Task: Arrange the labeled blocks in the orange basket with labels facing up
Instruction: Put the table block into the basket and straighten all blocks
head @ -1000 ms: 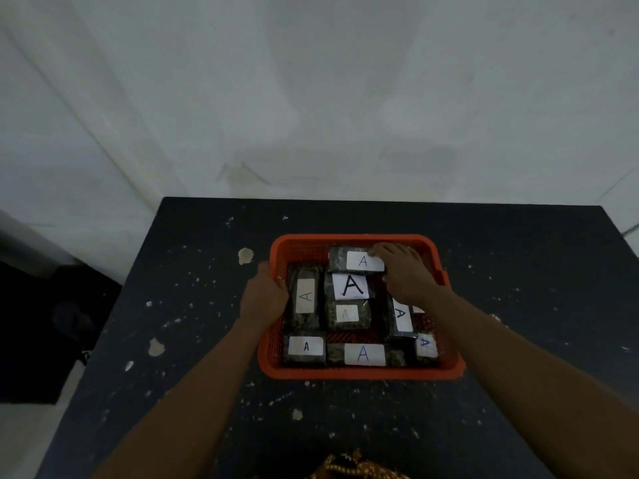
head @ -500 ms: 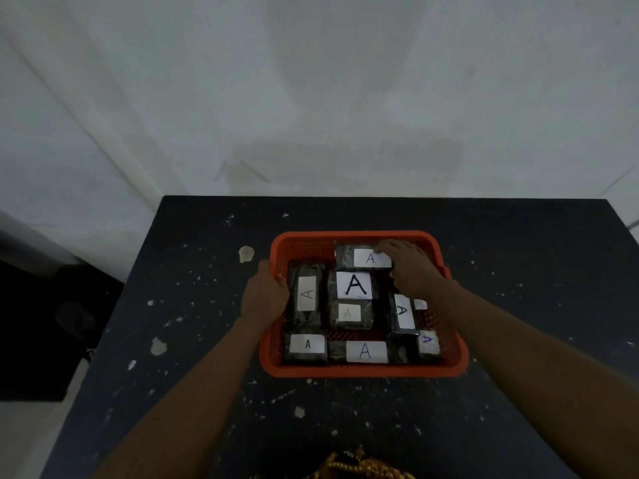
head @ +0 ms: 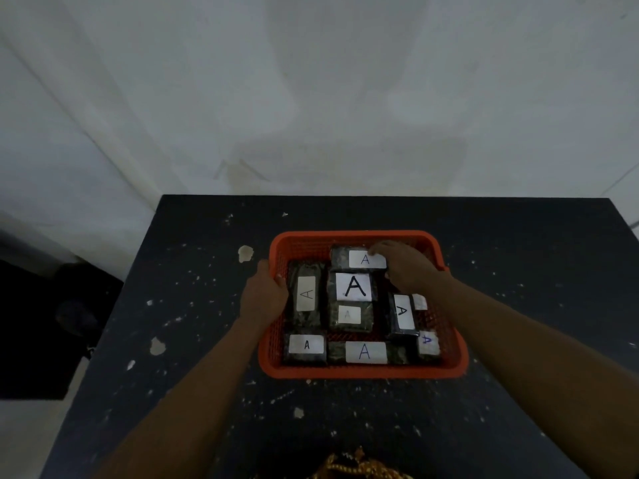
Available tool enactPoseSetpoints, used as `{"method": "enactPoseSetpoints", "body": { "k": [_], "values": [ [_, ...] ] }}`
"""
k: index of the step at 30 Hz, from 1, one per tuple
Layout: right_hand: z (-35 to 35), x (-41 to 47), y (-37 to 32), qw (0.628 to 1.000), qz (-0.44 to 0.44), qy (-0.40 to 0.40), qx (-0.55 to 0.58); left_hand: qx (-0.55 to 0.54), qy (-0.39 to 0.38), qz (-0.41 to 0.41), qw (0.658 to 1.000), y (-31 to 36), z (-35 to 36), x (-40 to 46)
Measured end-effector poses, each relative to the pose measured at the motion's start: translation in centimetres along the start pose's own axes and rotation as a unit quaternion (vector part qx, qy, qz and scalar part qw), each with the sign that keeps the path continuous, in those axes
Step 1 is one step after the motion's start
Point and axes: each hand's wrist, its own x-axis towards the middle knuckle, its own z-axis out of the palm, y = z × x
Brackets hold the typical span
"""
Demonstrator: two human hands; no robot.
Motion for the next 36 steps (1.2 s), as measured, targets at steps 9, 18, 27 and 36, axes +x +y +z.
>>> {"method": "enactPoseSetpoints", "body": {
  "k": [9,18,27,36],
  "values": [
    [0.8,-0.9,-0.2,1.000,0.010,-0.022,0.006,0.001,0.004,0.006,1.000,-0.2,-0.1,0.0],
    [2.2,-1.2,-2.3,0.996,0.003,0.086,0.014,-0.002,0.004,0.007,1.000,-0.3,0.0,0.1],
    [2.9,-3.9,-5.7,0.991,-0.104,0.088,0.001,-0.001,0.009,0.003,1.000,-0.1,0.1,0.1],
    [4.2,-6.3,-6.3,0.982,-0.143,-0.071,-0.096,0.005,0.015,0.007,1.000,-0.4,0.1,0.0]
  ]
}}
